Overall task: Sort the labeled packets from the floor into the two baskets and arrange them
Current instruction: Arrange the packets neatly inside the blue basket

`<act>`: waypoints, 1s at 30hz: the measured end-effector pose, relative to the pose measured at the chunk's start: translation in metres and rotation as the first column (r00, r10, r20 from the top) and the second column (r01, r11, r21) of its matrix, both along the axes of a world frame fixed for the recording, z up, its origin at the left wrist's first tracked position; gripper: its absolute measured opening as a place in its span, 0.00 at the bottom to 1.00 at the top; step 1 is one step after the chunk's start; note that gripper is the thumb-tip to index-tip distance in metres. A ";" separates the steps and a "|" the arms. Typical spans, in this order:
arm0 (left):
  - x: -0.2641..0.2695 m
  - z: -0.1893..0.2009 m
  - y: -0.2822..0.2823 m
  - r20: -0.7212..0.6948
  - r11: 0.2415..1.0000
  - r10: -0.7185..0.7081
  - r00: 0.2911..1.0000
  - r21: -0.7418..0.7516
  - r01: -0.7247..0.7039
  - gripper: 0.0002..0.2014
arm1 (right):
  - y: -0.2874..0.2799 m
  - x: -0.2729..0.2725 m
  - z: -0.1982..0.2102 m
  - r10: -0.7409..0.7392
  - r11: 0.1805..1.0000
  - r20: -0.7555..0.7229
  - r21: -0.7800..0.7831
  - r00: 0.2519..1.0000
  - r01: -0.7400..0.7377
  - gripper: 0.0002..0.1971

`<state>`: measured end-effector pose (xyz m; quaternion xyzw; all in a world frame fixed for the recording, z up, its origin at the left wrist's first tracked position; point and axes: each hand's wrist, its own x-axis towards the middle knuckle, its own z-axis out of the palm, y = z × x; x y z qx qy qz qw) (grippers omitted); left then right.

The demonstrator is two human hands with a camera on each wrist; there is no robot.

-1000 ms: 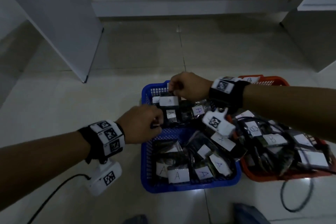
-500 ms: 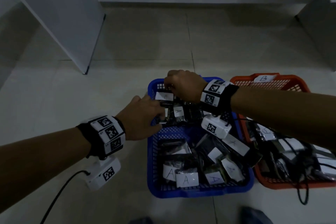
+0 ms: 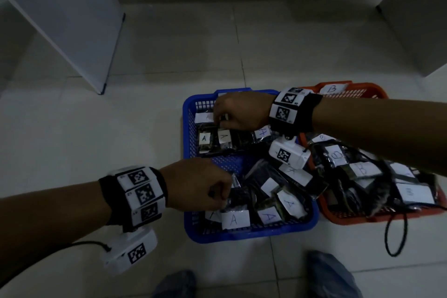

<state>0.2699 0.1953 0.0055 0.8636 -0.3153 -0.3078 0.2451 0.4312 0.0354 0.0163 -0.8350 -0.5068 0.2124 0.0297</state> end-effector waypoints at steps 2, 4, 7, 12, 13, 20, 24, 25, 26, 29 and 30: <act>-0.006 0.000 -0.005 -0.029 0.998 -0.052 0.998 0.019 0.053 0.06 | -0.009 -0.003 0.006 -0.013 1.000 -0.015 0.019 1.000 0.013 0.11; -0.010 0.001 -0.012 -0.028 0.996 -0.083 0.996 0.041 0.085 0.07 | -0.018 -0.009 0.011 -0.022 0.999 -0.051 0.032 0.998 0.024 0.13; -0.016 0.000 -0.020 -0.056 0.998 -0.054 0.997 0.040 0.057 0.12 | -0.033 -0.017 0.014 -0.028 0.999 -0.074 0.026 0.997 0.030 0.13; -0.020 -0.005 -0.027 -0.184 0.994 0.092 0.979 -0.038 -0.101 0.14 | -0.050 -0.017 0.015 -0.075 0.997 -0.118 0.020 0.990 0.078 0.13; -0.020 -0.006 -0.027 -0.213 0.990 0.116 0.970 -0.049 -0.129 0.13 | -0.052 -0.017 0.016 -0.090 0.995 -0.135 0.030 0.987 0.095 0.14; -0.009 0.004 -0.021 -0.314 0.942 0.267 0.911 -0.116 -0.315 0.10 | -0.054 -0.017 0.015 -0.140 0.984 -0.192 0.084 0.971 0.158 0.14; 0.023 0.023 -0.003 -0.240 0.877 0.420 0.875 -0.141 -0.460 0.07 | -0.052 -0.023 0.013 -0.137 0.966 -0.267 0.177 0.954 0.188 0.09; 0.031 0.026 0.003 -0.215 0.847 0.474 0.854 -0.151 -0.509 0.07 | -0.051 -0.025 0.012 -0.135 0.961 -0.303 0.193 0.943 0.200 0.08; 0.039 0.027 0.009 -0.191 0.816 0.527 0.828 -0.161 -0.556 0.06 | -0.049 -0.027 0.011 -0.133 0.957 -0.330 0.201 0.934 0.208 0.09; 0.059 0.022 0.025 -0.146 0.730 0.646 0.749 -0.169 -0.662 0.07 | -0.041 -0.032 0.006 -0.106 0.960 -0.332 0.213 0.937 0.184 0.18; 0.063 0.019 0.029 -0.151 0.705 0.672 0.725 -0.169 -0.689 0.08 | -0.037 -0.033 0.004 -0.108 0.961 -0.314 0.211 0.943 0.180 0.22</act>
